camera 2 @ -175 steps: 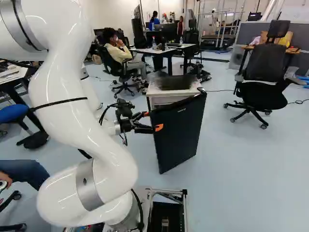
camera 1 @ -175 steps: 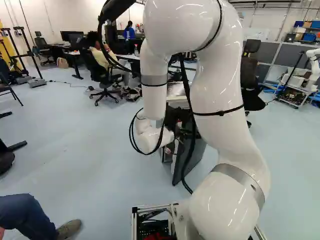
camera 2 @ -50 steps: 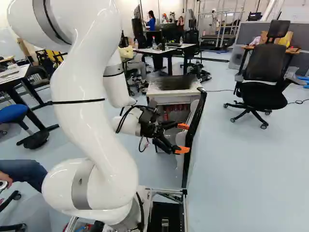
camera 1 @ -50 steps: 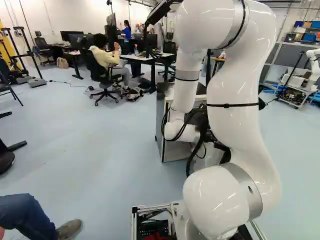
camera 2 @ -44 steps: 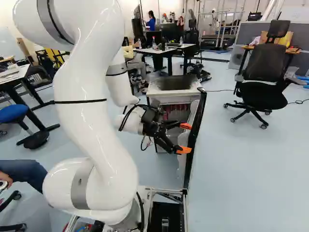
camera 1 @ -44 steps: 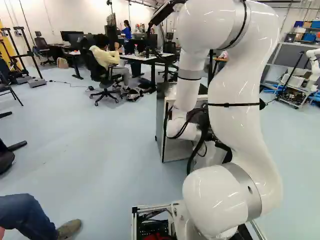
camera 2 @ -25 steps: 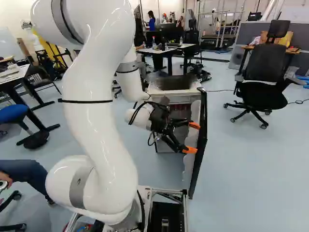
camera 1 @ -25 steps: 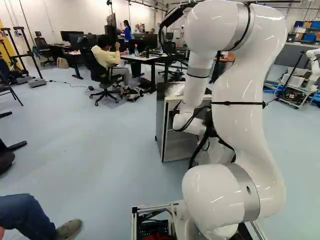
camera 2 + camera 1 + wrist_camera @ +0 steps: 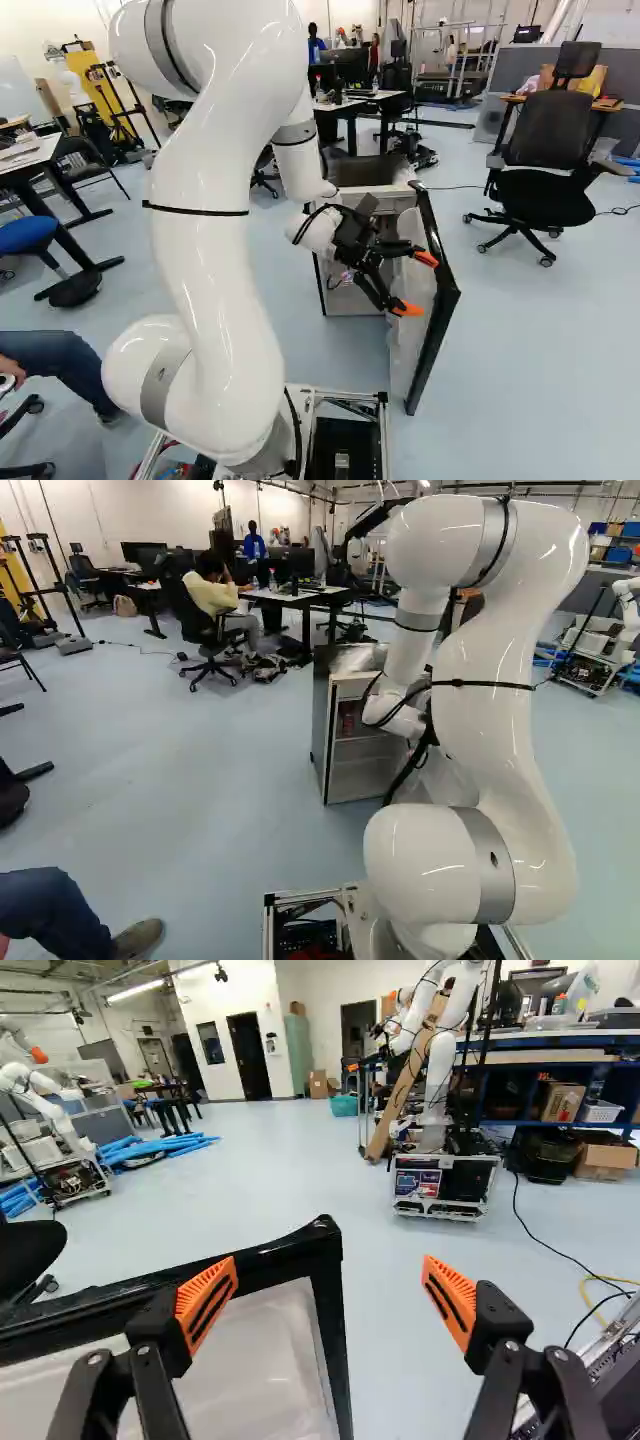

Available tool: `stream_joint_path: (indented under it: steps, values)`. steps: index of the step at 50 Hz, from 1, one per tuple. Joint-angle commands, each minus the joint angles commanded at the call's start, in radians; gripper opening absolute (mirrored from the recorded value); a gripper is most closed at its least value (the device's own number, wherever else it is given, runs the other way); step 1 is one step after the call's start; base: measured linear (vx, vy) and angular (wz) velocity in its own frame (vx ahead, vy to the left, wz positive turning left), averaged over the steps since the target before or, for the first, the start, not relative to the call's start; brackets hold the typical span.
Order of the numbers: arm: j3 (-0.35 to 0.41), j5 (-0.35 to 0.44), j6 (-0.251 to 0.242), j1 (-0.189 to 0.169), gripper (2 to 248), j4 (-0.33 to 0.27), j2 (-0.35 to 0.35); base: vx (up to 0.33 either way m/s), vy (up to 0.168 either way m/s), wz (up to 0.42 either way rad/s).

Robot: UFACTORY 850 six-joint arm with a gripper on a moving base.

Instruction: Grab a drink from the fridge

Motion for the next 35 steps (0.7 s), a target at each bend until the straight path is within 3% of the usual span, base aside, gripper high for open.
stream_joint_path:
  steps: [35]
  values:
    - [-0.172,-0.045,0.000,-0.163,247,0.000,-0.070,0.000,0.000,0.000]
